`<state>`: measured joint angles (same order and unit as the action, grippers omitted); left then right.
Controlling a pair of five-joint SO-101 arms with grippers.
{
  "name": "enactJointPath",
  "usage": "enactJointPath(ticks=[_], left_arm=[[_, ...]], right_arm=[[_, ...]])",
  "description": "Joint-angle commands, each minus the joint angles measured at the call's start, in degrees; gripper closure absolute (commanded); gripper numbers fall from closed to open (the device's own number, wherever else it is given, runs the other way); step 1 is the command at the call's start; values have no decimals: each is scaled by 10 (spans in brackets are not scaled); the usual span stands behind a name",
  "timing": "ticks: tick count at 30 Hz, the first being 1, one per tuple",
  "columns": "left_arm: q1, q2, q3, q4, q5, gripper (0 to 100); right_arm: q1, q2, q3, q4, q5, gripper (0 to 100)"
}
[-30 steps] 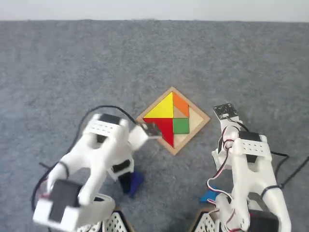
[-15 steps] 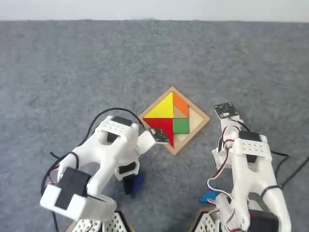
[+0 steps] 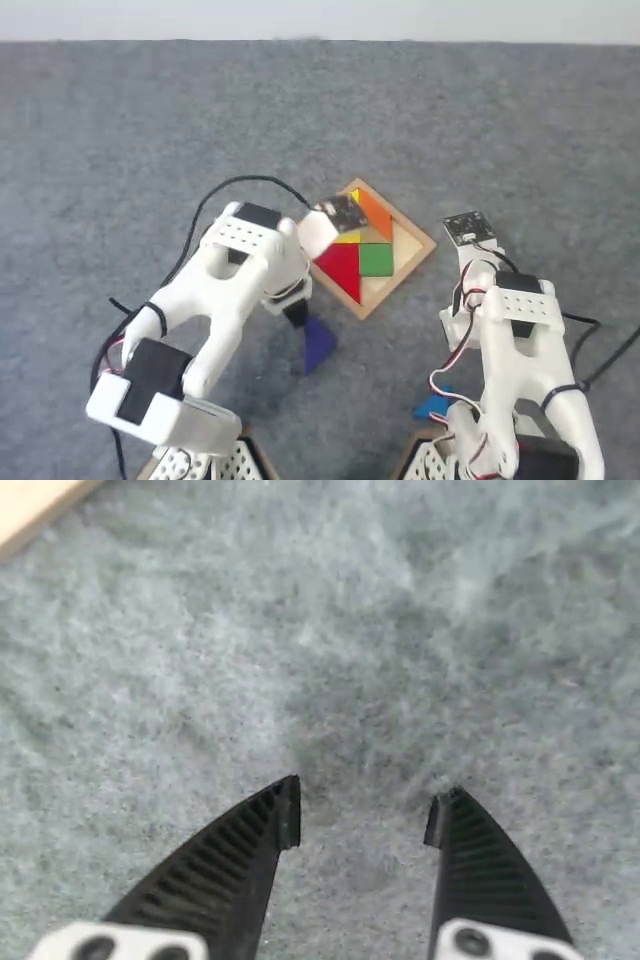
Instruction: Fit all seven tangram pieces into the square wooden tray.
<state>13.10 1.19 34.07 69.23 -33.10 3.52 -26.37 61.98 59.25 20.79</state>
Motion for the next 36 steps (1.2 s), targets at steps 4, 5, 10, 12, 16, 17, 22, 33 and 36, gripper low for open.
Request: enactJointPath(ticks=[4, 5, 10, 12, 16, 17, 22, 33, 36], left_arm=[[-36, -11, -31, 2, 121, 750], [-35, -9, -30, 19, 159, 746], [1, -11, -29, 90, 273, 709], [30, -15, -20, 91, 273, 709], [84, -84, 29, 70, 277, 709], [97, -108, 48, 65, 280, 709], [105, -148, 98, 20, 306, 709], [91, 58, 45, -50, 305, 709], [91, 82, 13, -21, 305, 711]], right_arm=[[10, 1, 5, -16, -5, 771], [10, 1, 5, -16, -5, 771], [8, 1, 5, -19, -5, 771], [10, 1, 5, -19, -5, 771], [10, 1, 5, -19, -5, 771], [10, 1, 5, -19, -5, 771], [7, 1, 5, -19, -5, 771], [7, 1, 5, -19, -6, 772], [7, 2, 5, -20, -6, 772]])
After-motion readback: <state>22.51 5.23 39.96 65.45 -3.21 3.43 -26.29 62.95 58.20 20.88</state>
